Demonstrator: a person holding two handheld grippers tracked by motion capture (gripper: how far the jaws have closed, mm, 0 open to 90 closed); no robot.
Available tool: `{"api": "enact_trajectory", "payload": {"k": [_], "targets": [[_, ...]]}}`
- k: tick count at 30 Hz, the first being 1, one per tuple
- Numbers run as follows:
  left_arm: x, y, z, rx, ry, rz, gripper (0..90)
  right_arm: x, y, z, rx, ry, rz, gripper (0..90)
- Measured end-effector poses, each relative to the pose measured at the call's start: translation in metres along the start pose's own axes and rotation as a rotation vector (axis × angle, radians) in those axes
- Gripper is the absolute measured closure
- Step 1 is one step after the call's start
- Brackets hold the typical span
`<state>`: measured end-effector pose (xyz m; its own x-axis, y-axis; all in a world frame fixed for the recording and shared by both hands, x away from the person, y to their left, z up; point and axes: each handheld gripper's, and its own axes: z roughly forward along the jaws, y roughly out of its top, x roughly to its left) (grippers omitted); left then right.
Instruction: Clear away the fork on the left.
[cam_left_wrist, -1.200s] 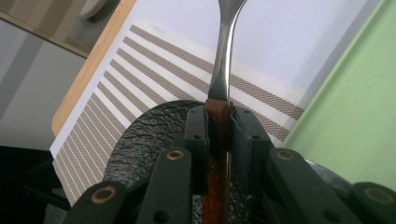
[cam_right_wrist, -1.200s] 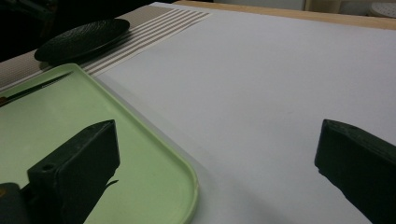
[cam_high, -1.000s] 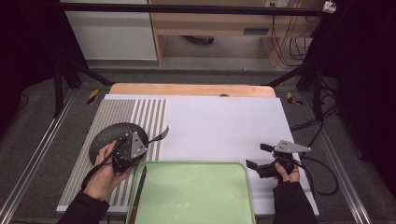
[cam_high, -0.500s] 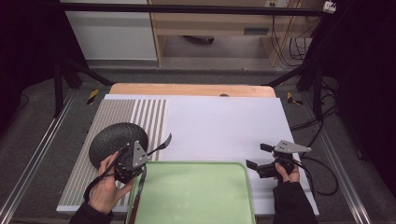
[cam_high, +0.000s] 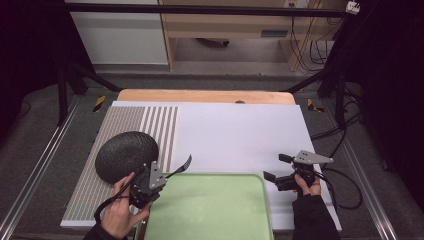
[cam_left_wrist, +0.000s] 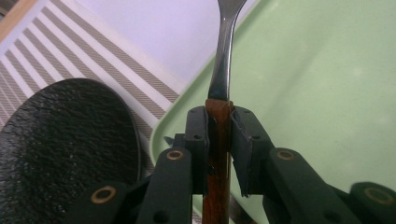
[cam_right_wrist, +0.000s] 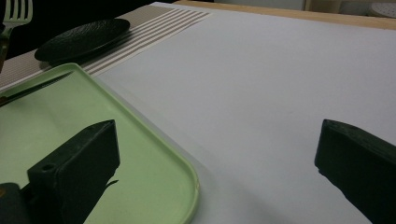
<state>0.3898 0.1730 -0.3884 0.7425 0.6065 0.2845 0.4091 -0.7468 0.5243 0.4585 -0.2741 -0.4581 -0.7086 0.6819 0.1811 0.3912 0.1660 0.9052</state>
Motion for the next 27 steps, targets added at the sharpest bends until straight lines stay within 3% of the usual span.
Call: {"api": "enact_trajectory", "payload": {"k": [16, 27], "targets": [[-0.033, 0.002, 0.005, 0.069, -0.048, 0.032, 76.7, 0.0, 0.0, 0.0, -0.003, -0.001, -0.002, 0.4], [-0.049, 0.0, 0.011, 0.116, -0.066, 0.067, 76.6, 0.0, 0.0, 0.0, -0.003, 0.0, -0.001, 0.4]]}}
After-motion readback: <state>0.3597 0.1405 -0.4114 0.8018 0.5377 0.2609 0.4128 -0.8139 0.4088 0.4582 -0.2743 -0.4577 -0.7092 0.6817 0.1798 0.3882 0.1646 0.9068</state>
